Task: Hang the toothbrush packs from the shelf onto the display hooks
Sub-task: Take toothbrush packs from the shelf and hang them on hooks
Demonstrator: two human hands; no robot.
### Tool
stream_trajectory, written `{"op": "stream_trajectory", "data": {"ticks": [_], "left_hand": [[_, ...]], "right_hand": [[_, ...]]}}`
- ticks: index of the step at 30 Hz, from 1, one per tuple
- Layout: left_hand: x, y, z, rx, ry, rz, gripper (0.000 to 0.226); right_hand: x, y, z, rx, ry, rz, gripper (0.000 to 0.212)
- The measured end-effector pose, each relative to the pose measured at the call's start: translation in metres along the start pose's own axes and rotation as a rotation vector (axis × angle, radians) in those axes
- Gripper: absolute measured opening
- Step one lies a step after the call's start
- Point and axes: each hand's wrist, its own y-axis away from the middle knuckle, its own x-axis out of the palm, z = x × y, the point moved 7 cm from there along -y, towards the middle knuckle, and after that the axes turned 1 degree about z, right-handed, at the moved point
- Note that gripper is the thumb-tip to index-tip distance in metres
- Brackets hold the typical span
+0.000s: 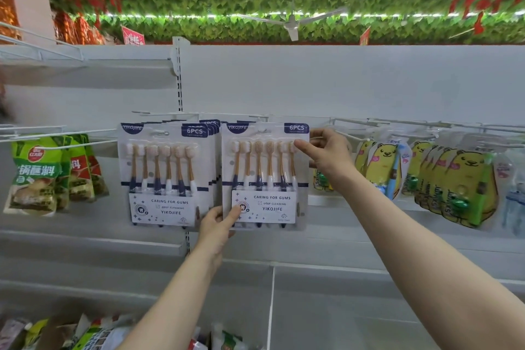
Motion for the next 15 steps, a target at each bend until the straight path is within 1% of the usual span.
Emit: {"op": "stream_trajectory", "data": {"ticks": [2,7,13,15], "left_hand": [[0.0,-0.007,0.004,-0.006,0.002,-0.03,0.053],[0.004,-0.021,0.008,0.017,-0.001,-0.072,0.065],[0.015,-0.032,0.012,0.063,-0.013,-0.095,0.07],[0.018,-0.036,0.014,0.069,-0.026,-0.089,0.069]], "right_hand": [[0.002,-0.005,-0.005,0.0,-0.003,0.012,0.036],[0.003,-0.018,-0.017,0.019,0.01,0.017,0.033],[0.002,-0.029,-0.021,0.019,0.068,0.058,0.029],[0.001,-0.032,-0.022,0.025,0.082,0.069,0.031]]}}
